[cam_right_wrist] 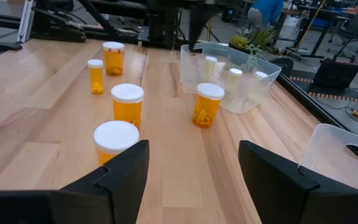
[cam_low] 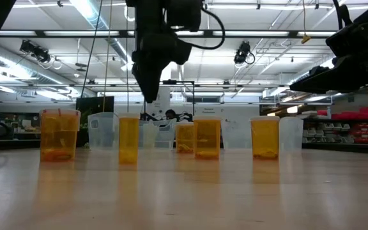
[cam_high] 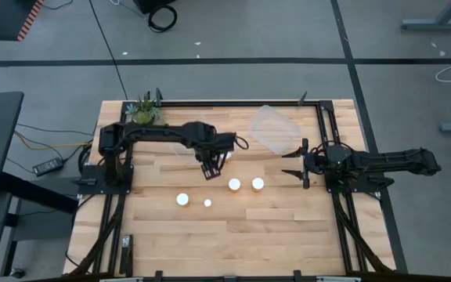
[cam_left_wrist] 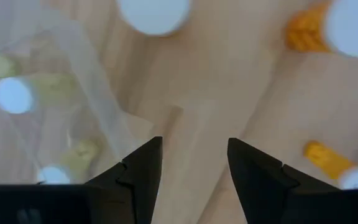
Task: Pick and place medicine bottles into bin by pill shape (circle, oval)
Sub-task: Put the small orange pill bottle into the left transparent bin
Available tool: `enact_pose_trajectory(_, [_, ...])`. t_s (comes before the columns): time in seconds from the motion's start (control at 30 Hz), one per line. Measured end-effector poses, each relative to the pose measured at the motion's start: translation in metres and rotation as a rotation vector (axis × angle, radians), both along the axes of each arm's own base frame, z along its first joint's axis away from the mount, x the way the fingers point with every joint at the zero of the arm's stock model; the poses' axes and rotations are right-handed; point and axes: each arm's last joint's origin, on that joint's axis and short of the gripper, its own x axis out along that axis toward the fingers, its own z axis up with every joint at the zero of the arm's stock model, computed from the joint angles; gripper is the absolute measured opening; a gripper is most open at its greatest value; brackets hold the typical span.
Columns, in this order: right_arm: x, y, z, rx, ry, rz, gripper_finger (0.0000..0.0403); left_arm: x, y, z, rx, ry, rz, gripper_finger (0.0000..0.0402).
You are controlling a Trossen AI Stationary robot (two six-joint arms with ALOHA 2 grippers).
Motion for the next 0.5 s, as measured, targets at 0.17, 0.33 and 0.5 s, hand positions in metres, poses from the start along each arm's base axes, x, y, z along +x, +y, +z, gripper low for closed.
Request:
enact_pose_trajectory(0.17, [0.0,0.0,0.0,0.0,0.0,0.0,0.0255,0.005,-0.034,0.0,-0.009,-0.039,-0.039,0.0197])
enact_pose_trajectory(0.33, [0.0,0.0,0.0,0.0,0.0,0.0,0.0255,0.004,-0.073,0.001,-0.003,-0.049,-0.17,0.021])
enact_pose_trajectory(0.5, [0.0,0.0,0.0,0.0,0.0,0.0,0.0255,0.001,-0.104,0.001,0.02,-0.068,-0.275,0.0219])
